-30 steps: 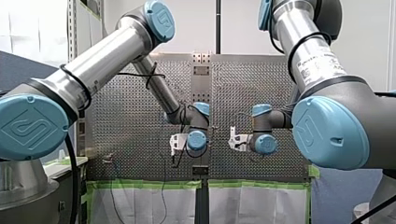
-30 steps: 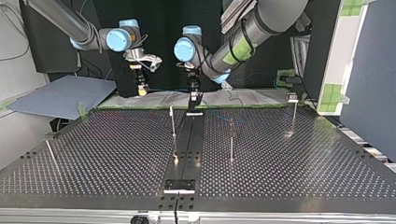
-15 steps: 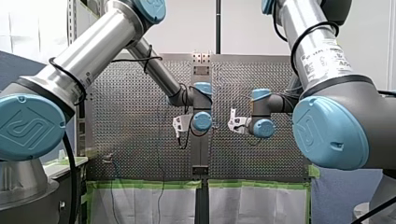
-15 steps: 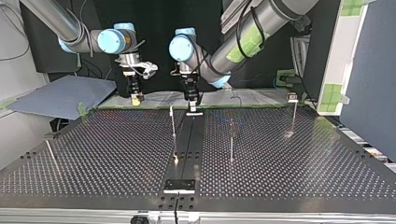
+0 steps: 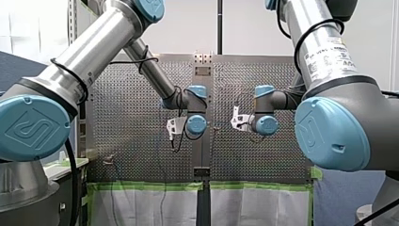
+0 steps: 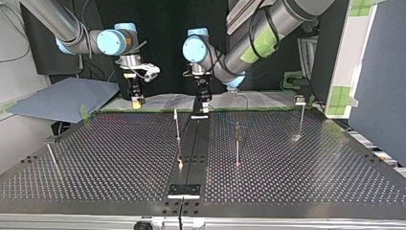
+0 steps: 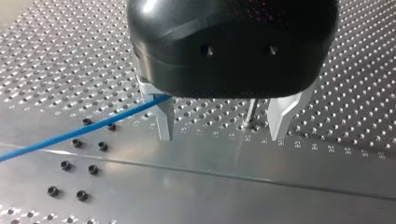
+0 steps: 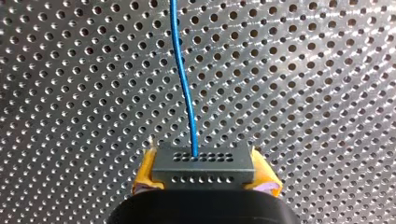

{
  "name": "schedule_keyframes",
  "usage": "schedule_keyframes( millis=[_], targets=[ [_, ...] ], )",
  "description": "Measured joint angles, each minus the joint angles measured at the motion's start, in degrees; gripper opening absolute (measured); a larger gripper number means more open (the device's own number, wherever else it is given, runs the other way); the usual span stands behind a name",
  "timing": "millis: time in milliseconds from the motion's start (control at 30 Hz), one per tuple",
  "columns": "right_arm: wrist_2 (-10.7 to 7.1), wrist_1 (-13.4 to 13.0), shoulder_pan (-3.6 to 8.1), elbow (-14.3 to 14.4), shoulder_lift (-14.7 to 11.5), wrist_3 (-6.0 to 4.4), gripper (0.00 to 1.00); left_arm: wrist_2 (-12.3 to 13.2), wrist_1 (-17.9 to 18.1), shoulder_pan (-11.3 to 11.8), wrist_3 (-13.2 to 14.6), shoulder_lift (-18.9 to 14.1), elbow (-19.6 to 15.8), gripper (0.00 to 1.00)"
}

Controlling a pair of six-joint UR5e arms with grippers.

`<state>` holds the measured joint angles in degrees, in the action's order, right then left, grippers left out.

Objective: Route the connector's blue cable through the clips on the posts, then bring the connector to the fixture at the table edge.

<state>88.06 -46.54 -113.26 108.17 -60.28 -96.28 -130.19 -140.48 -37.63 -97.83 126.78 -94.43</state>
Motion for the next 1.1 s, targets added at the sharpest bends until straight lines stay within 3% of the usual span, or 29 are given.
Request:
schedule_keyframes(
  millis=[267, 300, 333, 367, 433, 467, 500, 533, 567, 600, 633, 900, 1100],
  targets=[
    [0.10, 0.2, -0.43, 0.9, 0.0, 0.60, 0.00, 3.6, 0.7, 0.7, 0.2, 0.0, -0.1, 1.00],
    [0.10, 0.2, -0.46, 1.0, 0.0, 0.61, 0.00, 4.1, 0.7, 0.8, 0.3, 0.0, -0.1, 0.93],
    [0.10, 0.2, -0.48, 1.0, 0.0, 0.62, 0.00, 4.4, 0.6, 0.8, 0.3, 0.0, -0.1, 0.76],
    [0.10, 0.2, -0.49, 1.0, 0.0, 0.63, 0.00, 4.6, 0.6, 0.8, 0.3, 0.0, -0.1, 0.76],
    [0.08, 0.3, -0.49, 1.0, 0.0, 0.63, 0.00, 4.6, 0.4, 0.9, 0.5, 0.0, -0.1, 0.52],
    [0.07, 0.3, -0.50, 1.0, 0.0, 0.64, 0.00, 4.6, 0.4, 0.9, 0.6, 0.0, -0.1, 0.52],
    [0.07, 0.3, -0.50, 1.0, 0.0, 0.64, 0.00, 4.6, 0.3, 0.9, 0.7, 0.0, -0.1, 0.31],
    [0.07, 0.3, -0.50, 1.0, 0.0, 0.64, 0.00, 4.5, 0.3, 1.0, 0.9, 0.0, -0.2, 0.18],
    [0.07, 0.4, -0.51, 1.0, 0.0, 0.64, 0.00, 4.5, 0.3, 1.0, 1.0, 0.0, -0.2, 0.18],
    [0.08, 0.4, -0.51, 1.1, 0.0, 0.64, 0.00, 4.5, 0.3, 1.0, 1.1, 0.0, -0.2, 0.04],
    [0.08, 0.4, -0.51, 1.1, 0.0, 0.64, 0.00, 4.5, 0.4, 1.0, 1.4, 0.0, -0.2, 0.00],
    [0.10, 0.3, -0.51, 1.0, 0.0, 0.64, 0.00, 6.9, 0.8, 1.2, 3.4, 0.0, -0.4, 0.00],
    [0.10, 0.4, -0.51, 1.1, 0.0, 0.64, 0.00, 7.3, 2.4, 1.0, 4.0, 0.0, -1.7, 0.00]
  ],
)
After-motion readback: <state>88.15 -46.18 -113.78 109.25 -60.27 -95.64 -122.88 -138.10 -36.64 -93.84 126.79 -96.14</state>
